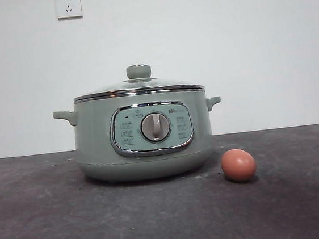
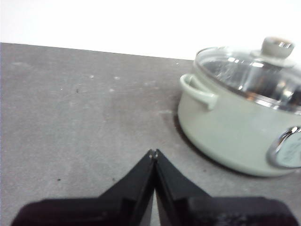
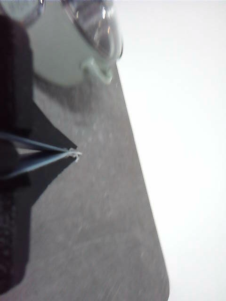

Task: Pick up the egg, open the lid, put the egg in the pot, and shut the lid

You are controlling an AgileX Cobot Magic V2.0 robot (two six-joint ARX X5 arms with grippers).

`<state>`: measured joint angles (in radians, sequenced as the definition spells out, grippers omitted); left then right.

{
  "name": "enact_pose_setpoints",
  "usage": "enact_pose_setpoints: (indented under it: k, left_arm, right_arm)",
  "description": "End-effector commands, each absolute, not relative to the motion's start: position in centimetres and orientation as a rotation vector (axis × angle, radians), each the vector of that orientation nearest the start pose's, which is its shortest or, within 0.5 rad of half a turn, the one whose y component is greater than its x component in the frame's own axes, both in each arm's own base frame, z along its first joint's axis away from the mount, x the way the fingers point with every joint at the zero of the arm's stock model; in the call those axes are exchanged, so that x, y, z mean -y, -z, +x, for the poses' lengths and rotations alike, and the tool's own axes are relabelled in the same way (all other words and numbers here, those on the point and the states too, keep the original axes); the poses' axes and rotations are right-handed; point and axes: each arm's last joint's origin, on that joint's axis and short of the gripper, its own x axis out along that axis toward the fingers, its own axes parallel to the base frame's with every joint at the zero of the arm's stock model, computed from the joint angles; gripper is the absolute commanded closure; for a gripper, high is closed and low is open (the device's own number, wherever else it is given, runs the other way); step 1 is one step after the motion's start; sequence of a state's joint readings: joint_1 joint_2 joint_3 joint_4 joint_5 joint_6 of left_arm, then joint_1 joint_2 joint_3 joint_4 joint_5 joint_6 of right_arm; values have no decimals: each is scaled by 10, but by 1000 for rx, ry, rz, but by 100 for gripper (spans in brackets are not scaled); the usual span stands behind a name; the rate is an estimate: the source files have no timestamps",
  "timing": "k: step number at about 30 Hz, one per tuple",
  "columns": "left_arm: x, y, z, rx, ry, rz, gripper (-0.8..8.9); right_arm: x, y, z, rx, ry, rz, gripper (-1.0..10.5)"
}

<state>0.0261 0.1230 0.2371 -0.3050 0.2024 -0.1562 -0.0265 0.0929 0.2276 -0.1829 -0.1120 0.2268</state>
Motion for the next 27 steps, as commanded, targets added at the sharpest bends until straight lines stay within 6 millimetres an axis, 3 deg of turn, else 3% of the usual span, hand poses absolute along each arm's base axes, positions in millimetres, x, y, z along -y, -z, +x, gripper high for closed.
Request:
enact_pose_setpoints:
  k: [1,16,22,27]
  left_arm:
    - [4,-226,87,-188,181,-203,820]
    - [11,-340,90,-317,441,-143,820]
    - [13,-369,89,-367,516,-104,820]
    - [14,-375,90,-369,532,-101,820]
  right_arm:
    - [-2,-237,87,-73,-117,248,958]
    - [-8,-356,85,-355,-349,46,958]
    - [-10,-382,85,-446,-415,18,958]
    - [-10,-387,88,-464,-419,21,958]
